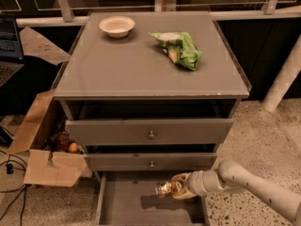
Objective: Pick orange can from bottom drawer and place on counter
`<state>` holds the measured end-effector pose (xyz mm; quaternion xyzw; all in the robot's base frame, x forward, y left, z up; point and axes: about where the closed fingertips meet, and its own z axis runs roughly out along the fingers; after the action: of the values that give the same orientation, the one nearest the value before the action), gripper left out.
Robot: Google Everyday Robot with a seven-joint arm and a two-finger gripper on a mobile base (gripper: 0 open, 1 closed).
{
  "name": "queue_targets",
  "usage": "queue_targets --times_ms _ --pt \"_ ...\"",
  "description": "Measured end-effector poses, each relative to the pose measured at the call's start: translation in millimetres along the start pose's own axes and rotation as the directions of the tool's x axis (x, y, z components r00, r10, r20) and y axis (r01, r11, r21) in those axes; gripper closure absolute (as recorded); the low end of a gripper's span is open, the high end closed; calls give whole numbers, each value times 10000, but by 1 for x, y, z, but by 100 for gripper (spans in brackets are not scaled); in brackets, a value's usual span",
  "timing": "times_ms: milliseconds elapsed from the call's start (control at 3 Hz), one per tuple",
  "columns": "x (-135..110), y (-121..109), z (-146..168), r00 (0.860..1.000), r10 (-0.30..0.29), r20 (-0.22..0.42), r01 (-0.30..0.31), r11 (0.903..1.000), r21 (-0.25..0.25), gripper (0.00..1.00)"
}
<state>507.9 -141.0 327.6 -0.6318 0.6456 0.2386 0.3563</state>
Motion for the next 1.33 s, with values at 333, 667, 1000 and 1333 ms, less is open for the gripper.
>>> queue_targets --times_ms 333,667,1000,1333 --pt "-6 16 2 9997 57 256 -43 9984 -556 100" --pt "-6 16 2 9997 57 256 -43 9984 -556 100" --pt "-20 18 1 9999 -83 109 89 9983 -577 100" --pt "-60 21 -16 9973 -735 34 736 9970 -236 100"
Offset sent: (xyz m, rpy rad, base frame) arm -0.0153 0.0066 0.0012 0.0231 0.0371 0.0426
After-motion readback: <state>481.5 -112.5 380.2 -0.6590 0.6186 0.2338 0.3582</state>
